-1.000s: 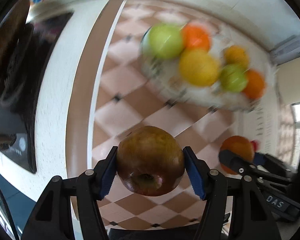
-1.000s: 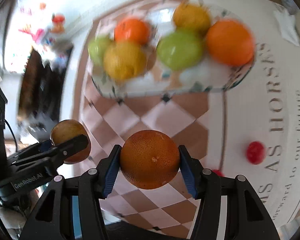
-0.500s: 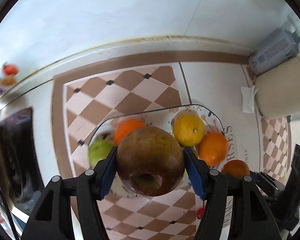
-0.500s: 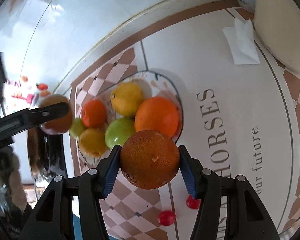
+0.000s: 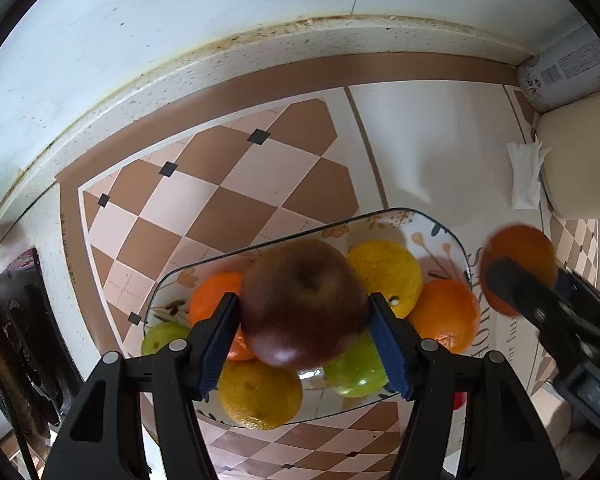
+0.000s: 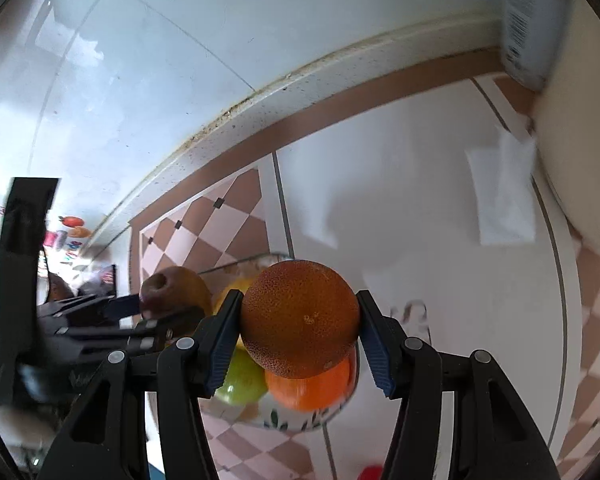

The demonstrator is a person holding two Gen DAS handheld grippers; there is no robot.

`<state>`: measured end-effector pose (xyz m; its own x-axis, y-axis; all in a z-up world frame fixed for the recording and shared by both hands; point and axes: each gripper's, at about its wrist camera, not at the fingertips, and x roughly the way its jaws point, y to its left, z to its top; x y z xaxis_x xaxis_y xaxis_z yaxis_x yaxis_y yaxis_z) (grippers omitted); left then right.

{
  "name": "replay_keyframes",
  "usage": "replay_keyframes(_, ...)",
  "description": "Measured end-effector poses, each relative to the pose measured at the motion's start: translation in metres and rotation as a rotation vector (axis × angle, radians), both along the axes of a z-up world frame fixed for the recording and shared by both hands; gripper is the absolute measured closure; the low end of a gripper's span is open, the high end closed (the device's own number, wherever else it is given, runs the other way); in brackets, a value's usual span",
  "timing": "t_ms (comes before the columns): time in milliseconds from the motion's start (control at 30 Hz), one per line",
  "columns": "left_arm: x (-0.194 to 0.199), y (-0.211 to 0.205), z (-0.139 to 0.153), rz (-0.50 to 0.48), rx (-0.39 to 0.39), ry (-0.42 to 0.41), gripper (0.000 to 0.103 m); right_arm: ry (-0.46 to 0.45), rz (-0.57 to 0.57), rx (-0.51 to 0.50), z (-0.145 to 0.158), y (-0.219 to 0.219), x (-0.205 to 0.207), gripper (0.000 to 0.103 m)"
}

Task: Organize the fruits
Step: 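Lower the orange and red apple onto the plate and open both tools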

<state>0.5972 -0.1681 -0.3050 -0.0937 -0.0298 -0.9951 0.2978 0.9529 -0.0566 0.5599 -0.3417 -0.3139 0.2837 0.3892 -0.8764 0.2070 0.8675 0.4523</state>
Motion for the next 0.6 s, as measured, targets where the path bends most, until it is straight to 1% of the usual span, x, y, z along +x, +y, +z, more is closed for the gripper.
replay_keyframes(167,0.003,0.007,-0.003,0.045,-0.029,0.046,0.039,0.046,0.061,-0.029,-0.018,0.012,0.02,0.044)
replay_keyframes(300,0.003,0.019,-0.007,0.084,-0.063,0.081,0.038,0.082,0.079,-0.008,-0.034,0.015,0.022,0.043)
replay_keyframes(433,0.002,0.019,-0.004,0.094,-0.077,0.078,0.038,0.098,0.093,-0.005,-0.039,0.018,0.026,0.042)
replay_keyframes(533,0.004,0.02,-0.002,0.108,-0.086,0.077,0.038,0.111,0.101,-0.004,-0.038,0.018,0.027,0.03)
replay_keyframes(600,0.005,0.026,0.001,0.123,-0.097,0.065,0.038,0.109,0.1,-0.01,-0.034,0.016,0.025,0.028)
